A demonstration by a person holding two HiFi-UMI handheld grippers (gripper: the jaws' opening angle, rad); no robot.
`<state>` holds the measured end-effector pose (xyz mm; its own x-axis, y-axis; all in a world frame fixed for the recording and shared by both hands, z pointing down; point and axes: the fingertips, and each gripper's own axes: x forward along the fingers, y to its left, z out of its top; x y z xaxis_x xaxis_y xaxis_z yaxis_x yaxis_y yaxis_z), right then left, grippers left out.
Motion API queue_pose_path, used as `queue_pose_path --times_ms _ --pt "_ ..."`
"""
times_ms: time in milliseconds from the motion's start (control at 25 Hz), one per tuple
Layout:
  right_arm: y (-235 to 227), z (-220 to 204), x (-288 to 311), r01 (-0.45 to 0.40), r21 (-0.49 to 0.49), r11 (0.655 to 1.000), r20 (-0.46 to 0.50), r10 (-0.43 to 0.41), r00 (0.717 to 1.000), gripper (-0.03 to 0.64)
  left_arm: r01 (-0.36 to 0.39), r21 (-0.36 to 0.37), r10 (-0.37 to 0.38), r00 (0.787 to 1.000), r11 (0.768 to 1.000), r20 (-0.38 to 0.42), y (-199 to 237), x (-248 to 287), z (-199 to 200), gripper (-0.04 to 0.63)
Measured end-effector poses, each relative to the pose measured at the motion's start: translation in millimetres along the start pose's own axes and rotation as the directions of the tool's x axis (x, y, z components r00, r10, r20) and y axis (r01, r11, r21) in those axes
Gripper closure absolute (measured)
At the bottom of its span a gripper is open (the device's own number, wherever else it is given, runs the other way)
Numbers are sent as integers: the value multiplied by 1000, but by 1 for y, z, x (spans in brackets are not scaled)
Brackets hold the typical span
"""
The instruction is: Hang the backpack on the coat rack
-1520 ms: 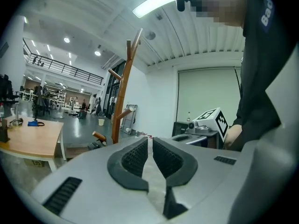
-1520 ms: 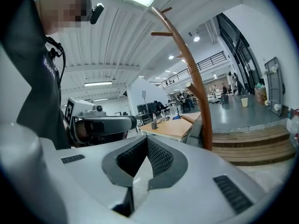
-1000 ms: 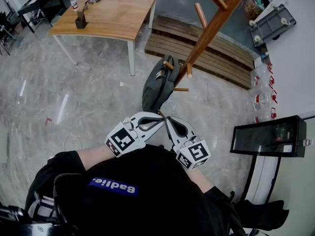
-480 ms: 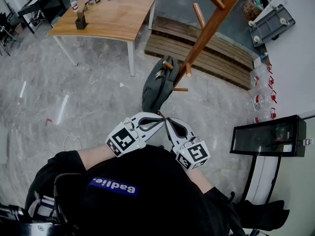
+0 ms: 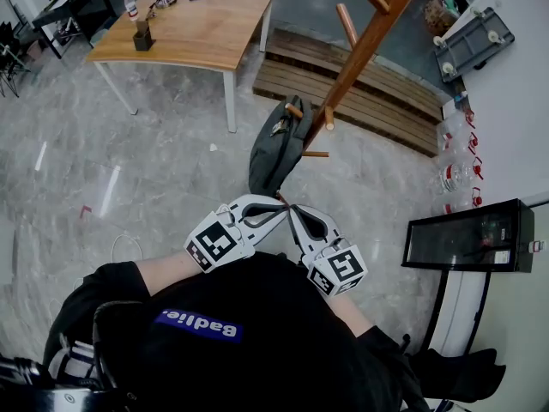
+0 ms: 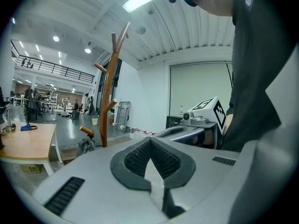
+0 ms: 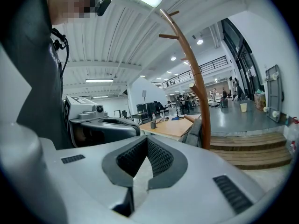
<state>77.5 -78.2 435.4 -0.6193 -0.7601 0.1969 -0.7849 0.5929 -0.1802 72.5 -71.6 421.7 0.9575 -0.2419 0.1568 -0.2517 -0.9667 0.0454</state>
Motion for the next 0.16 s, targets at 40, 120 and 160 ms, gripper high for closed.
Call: queue_pose_path --times_ms 40,120,160 --pt "1 0 -1 0 0 1000 -1 0 1000 612 0 0 0 1000 1000 0 -1 0 0 586" --pt "1 -1 -3 4 5 1000 -1 -4 1000 612 0 1 0 1000 1000 0 -3 -1 1 586" --pt "2 -1 -4 5 7 1000 -1 -5 1000 612 0 1 0 1000 1000 -1 -4 -2 1 586"
